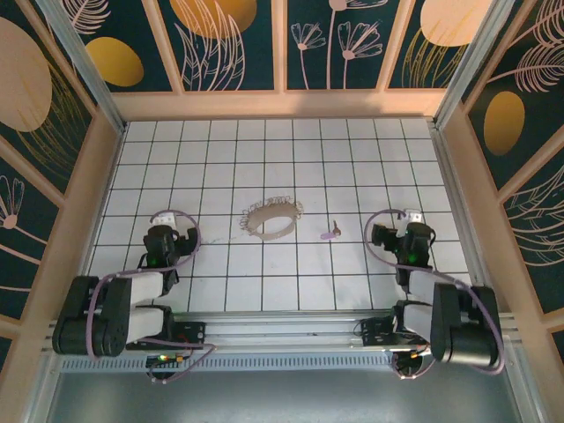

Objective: Put the keys on the keyring

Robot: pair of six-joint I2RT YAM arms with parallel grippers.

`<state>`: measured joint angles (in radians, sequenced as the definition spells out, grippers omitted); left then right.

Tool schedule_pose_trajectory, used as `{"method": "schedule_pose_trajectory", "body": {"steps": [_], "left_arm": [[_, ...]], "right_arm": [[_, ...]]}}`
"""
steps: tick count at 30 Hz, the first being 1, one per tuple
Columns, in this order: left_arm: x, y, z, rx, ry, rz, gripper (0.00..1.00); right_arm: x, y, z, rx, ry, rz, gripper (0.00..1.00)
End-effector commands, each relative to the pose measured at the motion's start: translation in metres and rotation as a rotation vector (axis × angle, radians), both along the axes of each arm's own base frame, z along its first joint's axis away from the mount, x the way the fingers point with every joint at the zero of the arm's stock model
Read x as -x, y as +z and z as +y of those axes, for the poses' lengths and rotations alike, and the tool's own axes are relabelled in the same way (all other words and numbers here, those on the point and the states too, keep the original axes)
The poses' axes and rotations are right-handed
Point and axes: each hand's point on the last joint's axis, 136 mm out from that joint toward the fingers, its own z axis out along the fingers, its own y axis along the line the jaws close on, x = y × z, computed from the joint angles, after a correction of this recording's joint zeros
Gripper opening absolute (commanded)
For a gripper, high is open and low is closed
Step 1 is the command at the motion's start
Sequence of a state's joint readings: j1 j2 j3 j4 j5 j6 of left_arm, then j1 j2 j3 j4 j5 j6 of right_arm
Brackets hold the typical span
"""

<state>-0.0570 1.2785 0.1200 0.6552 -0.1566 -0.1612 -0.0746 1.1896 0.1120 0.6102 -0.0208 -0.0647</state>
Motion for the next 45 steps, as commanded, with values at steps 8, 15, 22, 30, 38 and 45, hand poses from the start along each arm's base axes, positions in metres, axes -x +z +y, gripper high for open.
{"method": "schedule_pose_trajectory", "body": {"steps": [8,15,22,30,38,45], "left_arm": [[-0.078,0.104,0.008,-0.059,-0.009,-0.476,0.99],[-0.079,0.104,0.008,-0.054,-0.014,-0.472,0.99],[-0.078,0.104,0.008,-0.054,-0.014,-0.476,0.99],[-0.077,0.112,0.007,-0.053,-0.021,-0.475,0.99],[-0.087,0.132,0.013,-0.023,0.029,-0.408,0.99],[-0.093,0.165,0.005,0.087,0.023,-0.417,0.99]], "right_arm": [[-0.079,0.079,0.011,-0.055,0.026,-0.404,0.99],[-0.079,0.078,0.011,-0.063,0.033,-0.402,0.99],[-0.079,0.079,0.010,-0.068,0.034,-0.403,0.99],[-0.079,0.087,0.008,-0.068,0.023,-0.408,0.96],[-0.085,0.113,-0.004,-0.077,-0.052,-0.382,0.95],[-0.095,0.161,-0.001,-0.271,-0.082,-0.386,0.99]]}}
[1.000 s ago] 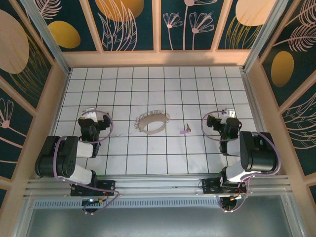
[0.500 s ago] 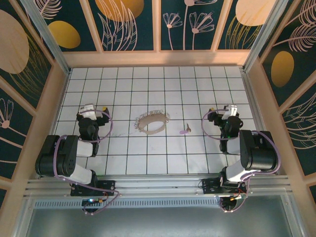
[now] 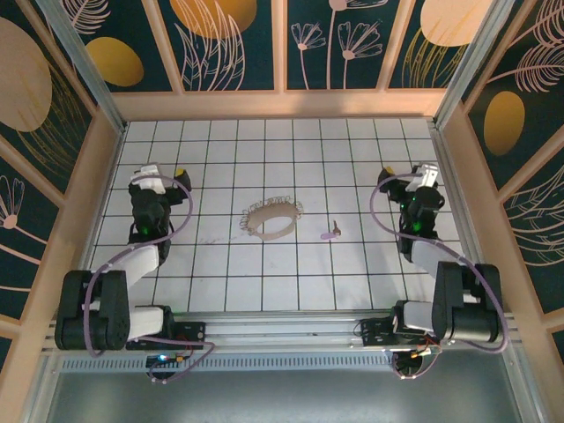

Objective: Put the keys on the keyring

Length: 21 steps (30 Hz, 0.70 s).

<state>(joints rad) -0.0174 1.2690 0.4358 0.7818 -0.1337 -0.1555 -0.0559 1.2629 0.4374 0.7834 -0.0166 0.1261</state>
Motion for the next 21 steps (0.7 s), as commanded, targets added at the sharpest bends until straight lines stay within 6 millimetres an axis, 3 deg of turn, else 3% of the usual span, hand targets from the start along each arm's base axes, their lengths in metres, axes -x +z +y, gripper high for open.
{"method": "schedule_pose_trajectory", "body": {"steps": [1,7,11,16,21], "left_arm": [[-0.001,0.011,-0.003,0.094,-0.015,0.025,0.99],[0.000,0.045,-0.030,0.222,-0.099,-0.033,0.98],[0.001,0.054,-0.067,0.289,-0.188,-0.032,0.97],[0.008,0.043,-0.115,0.384,-0.326,0.038,0.95],[0.027,0.017,-0.153,0.431,-0.416,0.128,0.95]], "right_arm": [[-0.002,0.014,0.000,-0.157,-0.002,0.050,0.99],[-0.004,0.029,0.040,-0.263,0.211,0.082,0.99],[0.005,0.021,0.085,-0.306,0.376,0.142,0.87],[0.025,-0.001,0.154,-0.270,0.525,0.243,0.82],[0.049,-0.037,0.213,-0.264,0.659,0.352,0.76]]}}
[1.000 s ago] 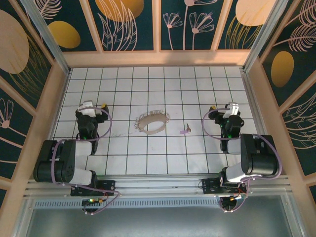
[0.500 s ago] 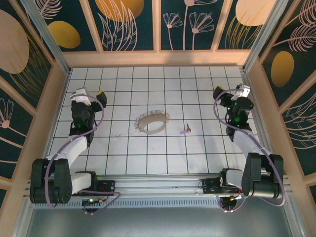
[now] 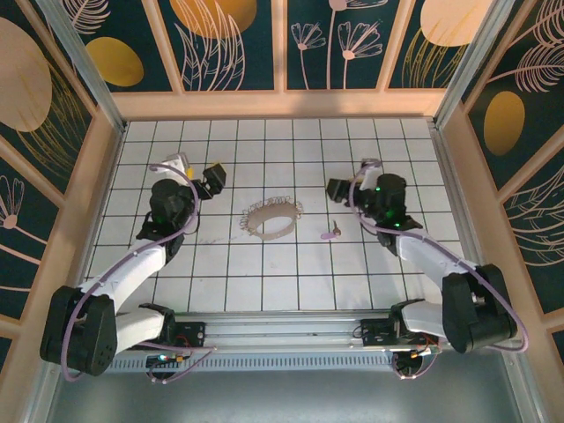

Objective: Put the keys on the keyring

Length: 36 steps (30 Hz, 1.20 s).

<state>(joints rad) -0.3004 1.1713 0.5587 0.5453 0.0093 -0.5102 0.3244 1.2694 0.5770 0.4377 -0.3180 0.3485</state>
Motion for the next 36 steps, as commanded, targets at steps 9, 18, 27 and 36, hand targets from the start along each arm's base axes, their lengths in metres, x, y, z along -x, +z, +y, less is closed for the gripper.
{"method": "schedule_pose_trajectory", "body": {"steps": [9,18,27,36], "left_arm": [[0.033,-0.045,-0.056,0.086,-0.160,0.142,0.94],[0.030,-0.050,-0.063,0.088,-0.173,0.144,0.95],[0.027,-0.051,-0.065,0.085,-0.174,0.148,0.95],[0.025,-0.051,-0.067,0.085,-0.182,0.147,0.96]], "right_arm": [[0.041,-0.081,0.067,-0.031,0.228,0.235,0.54],[0.041,-0.112,0.081,0.010,0.259,0.298,0.44],[0.031,-0.122,0.092,-0.013,0.277,0.321,0.43],[0.021,-0.126,0.101,-0.022,0.290,0.325,0.43]]}}
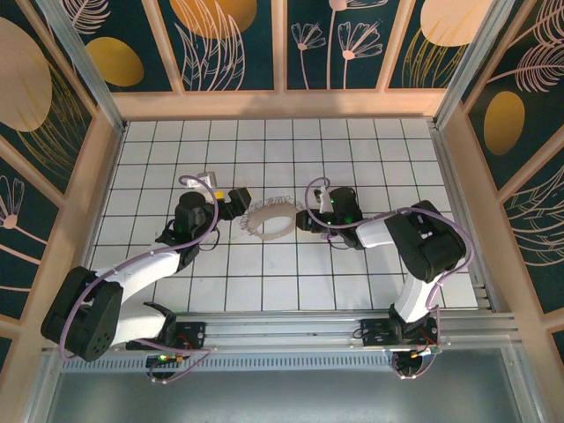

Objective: Put the keys on the keyring

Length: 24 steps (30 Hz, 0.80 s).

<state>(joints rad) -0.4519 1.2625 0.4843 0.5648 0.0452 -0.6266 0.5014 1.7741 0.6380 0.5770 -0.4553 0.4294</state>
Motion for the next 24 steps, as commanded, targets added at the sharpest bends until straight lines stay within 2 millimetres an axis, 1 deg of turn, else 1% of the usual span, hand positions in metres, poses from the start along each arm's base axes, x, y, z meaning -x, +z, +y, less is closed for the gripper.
{"method": "schedule_pose_trajectory", "body": {"steps": [1,7,19,24], "left_arm": [[-0.003,0.013,-0.007,0.032,-0.019,-0.035,0.96],[-0.003,0.013,-0.008,0.035,-0.023,-0.037,0.96],[-0.003,0.012,-0.008,0.033,-0.025,-0.044,0.96],[-0.003,0.012,-0.008,0.032,-0.023,-0.044,0.96]], "right_arm": [[-0.008,0.012,0.012,-0.043,0.021,-0.028,0.42],[-0.008,0.012,0.016,-0.050,0.037,-0.025,0.40],[0.003,0.002,0.020,-0.045,0.058,0.001,0.30],[0.009,0.004,0.021,-0.054,0.069,0.002,0.28]]}}
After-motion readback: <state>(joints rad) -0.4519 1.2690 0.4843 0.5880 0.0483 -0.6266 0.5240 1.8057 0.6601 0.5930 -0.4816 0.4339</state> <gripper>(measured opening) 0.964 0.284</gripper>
